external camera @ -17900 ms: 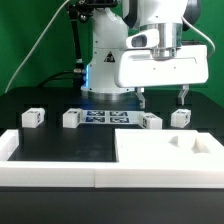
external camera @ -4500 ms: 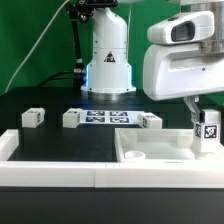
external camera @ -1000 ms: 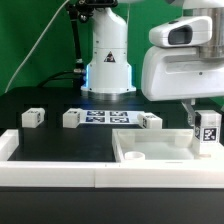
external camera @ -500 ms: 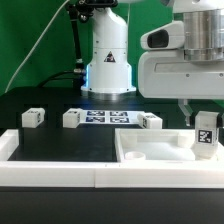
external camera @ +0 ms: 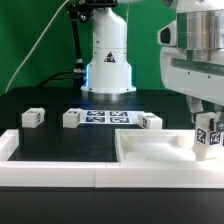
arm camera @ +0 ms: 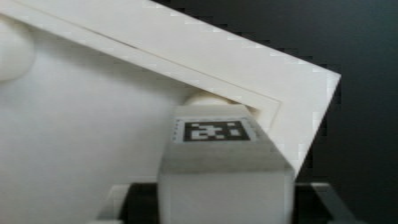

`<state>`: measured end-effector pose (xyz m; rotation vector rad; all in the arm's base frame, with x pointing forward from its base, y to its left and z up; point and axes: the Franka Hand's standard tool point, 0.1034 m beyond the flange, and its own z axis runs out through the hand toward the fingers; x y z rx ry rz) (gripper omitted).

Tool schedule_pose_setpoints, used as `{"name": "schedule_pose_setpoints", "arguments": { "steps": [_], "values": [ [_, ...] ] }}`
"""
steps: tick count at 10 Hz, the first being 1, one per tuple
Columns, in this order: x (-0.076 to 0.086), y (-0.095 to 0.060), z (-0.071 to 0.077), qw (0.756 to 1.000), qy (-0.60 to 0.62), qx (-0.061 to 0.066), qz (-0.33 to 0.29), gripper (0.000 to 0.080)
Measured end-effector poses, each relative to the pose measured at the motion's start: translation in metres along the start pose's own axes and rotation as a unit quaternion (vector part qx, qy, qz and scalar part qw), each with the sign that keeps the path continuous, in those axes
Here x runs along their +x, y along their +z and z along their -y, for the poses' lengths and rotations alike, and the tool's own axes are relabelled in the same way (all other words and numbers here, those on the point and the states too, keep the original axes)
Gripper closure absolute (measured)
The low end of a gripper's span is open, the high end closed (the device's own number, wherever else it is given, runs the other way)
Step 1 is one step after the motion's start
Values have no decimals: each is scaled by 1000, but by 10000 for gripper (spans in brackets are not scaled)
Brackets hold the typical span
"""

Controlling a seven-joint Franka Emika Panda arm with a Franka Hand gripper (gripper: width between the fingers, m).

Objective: Assemble one leg

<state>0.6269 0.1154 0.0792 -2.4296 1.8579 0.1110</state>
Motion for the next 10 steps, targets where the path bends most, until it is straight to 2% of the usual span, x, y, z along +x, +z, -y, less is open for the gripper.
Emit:
{"name": "schedule_pose_setpoints", "arguments": {
  "steps": [2, 4, 5, 6, 7, 8, 10],
  "values": [
    [1, 0, 0, 996, 92, 0, 1, 508],
    [2, 0, 0, 993, 121, 2, 13, 508],
    [2, 0, 0, 994, 113, 2, 13, 426],
    [2, 0, 0, 996, 89, 2, 13, 288],
    [2, 0, -1, 997, 73, 1, 13, 288],
    [2, 0, -1, 1000, 10, 0, 11, 175],
    [-2, 0, 0, 996, -90, 0, 7, 157]
  ]
}}
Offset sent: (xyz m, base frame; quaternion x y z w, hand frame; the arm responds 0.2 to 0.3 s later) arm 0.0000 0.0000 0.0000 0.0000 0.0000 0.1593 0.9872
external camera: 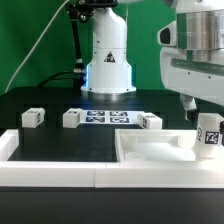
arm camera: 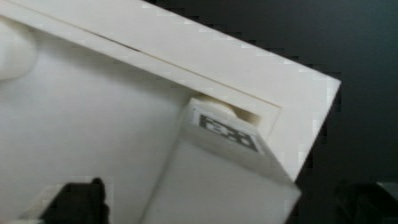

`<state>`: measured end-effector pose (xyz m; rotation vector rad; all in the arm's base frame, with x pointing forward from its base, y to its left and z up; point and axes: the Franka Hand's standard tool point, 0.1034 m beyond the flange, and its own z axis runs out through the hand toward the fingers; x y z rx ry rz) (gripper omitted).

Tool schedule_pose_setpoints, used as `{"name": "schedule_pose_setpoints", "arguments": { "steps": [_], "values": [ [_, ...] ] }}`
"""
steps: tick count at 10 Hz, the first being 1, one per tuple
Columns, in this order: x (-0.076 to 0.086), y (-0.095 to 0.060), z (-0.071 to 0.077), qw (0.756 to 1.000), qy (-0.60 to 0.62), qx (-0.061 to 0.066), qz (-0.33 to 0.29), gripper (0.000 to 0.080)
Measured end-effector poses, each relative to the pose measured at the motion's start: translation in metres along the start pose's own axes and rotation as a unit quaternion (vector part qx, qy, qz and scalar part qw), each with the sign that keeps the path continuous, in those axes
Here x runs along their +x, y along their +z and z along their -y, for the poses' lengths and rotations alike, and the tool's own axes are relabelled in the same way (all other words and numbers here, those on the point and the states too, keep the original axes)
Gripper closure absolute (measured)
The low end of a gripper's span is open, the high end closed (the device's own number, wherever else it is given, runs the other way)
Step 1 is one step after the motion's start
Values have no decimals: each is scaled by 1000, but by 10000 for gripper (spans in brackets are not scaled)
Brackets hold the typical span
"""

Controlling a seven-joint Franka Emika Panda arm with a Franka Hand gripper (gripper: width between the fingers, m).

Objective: Assemble one leg

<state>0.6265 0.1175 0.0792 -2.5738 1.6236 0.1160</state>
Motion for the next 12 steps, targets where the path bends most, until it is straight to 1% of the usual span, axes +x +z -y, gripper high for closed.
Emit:
{"name": "schedule_pose_setpoints", "arguments": {
  "steps": [1, 3, 4, 6, 7, 8, 9, 10, 12],
  "values": [
    [-2, 0, 1, 998, -60, -4, -7, 151],
    [-8, 0, 2, 985, -172, -14, -20, 150],
    [-9, 0, 3, 970, -242, -22, -27, 150],
    [-10, 2, 2, 942, -332, -28, -28, 150],
    [-12, 3, 3, 919, -391, -34, -35, 150],
    [-14, 5, 3, 897, -438, -37, -39, 150],
    [-13, 5, 2, 879, -475, -39, -36, 150],
    [-1, 3, -4, 879, -474, -42, -20, 150],
    [-3, 3, -3, 877, -479, -42, -22, 150]
  ]
}}
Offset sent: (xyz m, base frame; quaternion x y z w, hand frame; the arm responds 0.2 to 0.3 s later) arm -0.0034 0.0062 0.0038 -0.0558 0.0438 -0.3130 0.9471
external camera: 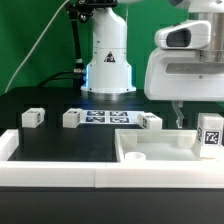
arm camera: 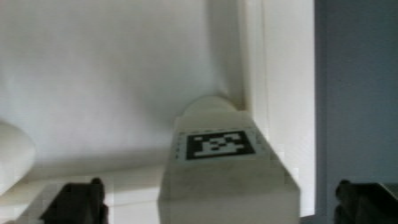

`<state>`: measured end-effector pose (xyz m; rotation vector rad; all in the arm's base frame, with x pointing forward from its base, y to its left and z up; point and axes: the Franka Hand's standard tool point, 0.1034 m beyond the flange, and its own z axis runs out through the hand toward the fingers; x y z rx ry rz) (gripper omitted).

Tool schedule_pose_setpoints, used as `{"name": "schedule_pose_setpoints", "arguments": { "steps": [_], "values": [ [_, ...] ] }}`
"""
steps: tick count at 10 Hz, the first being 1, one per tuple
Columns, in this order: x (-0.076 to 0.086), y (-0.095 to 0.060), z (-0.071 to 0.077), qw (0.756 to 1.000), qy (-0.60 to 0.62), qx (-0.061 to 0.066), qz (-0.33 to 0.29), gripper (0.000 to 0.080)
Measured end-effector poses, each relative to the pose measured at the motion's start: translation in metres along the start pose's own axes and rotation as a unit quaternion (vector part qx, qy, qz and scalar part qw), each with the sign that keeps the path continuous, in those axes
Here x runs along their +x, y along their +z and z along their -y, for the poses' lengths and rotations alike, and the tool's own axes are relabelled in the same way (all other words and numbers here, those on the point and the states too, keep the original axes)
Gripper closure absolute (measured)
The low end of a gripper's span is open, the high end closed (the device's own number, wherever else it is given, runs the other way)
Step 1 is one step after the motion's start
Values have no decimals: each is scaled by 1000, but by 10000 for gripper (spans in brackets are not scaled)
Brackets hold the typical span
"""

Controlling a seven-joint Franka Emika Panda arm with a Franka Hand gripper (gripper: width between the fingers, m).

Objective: Assemble one leg

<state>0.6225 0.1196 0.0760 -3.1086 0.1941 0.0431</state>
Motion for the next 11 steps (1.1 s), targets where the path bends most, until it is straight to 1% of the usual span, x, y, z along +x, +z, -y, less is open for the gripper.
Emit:
{"name": "schedule_pose_setpoints", "arguments": {
  "steps": [1, 2, 3, 4, 5, 6, 7, 8, 10, 11],
  "values": [
    [0, 0, -1, 1000, 1, 0, 0, 279],
    [0, 0, -1, 1000, 1, 0, 0, 279],
    [0, 0, -1, 1000, 10, 1, 0, 421],
    [0, 0, -1, 1000, 21, 1, 0, 509],
    [0, 0, -1, 1000, 19, 1, 0, 509],
    [-1, 0, 0, 998, 55, 7, 5, 509],
    [0, -1, -2, 991, 130, 22, 17, 509],
    [0, -1, -3, 979, 199, 33, 22, 509],
    [-1, 0, -2, 951, 306, 33, 27, 509],
    [-1, 0, -2, 922, 384, 33, 30, 508]
  ]
}}
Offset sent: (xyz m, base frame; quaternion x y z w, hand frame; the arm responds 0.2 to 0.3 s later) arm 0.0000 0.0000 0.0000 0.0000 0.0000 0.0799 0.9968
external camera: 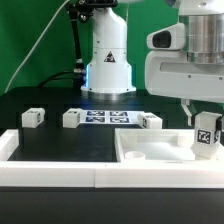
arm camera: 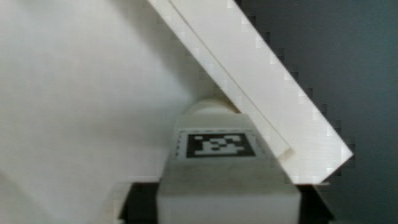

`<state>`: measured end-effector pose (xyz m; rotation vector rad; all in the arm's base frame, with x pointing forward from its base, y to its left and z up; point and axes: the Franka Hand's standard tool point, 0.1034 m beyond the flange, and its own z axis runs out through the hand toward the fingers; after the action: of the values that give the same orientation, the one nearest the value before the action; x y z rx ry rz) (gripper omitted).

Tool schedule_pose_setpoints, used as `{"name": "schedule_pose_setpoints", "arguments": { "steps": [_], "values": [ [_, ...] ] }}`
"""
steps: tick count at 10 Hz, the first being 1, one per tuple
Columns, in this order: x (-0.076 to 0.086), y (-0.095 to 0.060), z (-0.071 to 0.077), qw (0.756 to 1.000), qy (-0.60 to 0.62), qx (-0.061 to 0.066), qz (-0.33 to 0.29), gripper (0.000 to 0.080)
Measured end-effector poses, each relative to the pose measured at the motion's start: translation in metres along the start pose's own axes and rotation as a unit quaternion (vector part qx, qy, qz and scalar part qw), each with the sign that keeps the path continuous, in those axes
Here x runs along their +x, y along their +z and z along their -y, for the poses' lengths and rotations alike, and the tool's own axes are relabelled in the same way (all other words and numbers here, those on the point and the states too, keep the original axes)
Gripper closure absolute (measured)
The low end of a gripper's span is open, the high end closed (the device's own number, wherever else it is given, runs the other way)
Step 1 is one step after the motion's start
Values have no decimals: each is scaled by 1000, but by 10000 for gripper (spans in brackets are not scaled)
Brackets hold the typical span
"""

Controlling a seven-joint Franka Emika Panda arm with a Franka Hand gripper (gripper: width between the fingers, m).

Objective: Assemble one leg

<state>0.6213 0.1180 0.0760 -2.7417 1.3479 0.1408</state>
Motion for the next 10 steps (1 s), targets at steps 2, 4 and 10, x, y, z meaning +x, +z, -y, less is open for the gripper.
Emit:
{"name": "schedule_pose_setpoints", "arguments": {
  "steps": [2, 4, 10],
  "values": [
    [-2, 2, 1, 995, 103, 4, -4, 508],
    [-1, 2, 2, 982, 189, 9, -7, 508],
    [-1, 1, 4, 908, 419, 17, -8, 508]
  ]
}}
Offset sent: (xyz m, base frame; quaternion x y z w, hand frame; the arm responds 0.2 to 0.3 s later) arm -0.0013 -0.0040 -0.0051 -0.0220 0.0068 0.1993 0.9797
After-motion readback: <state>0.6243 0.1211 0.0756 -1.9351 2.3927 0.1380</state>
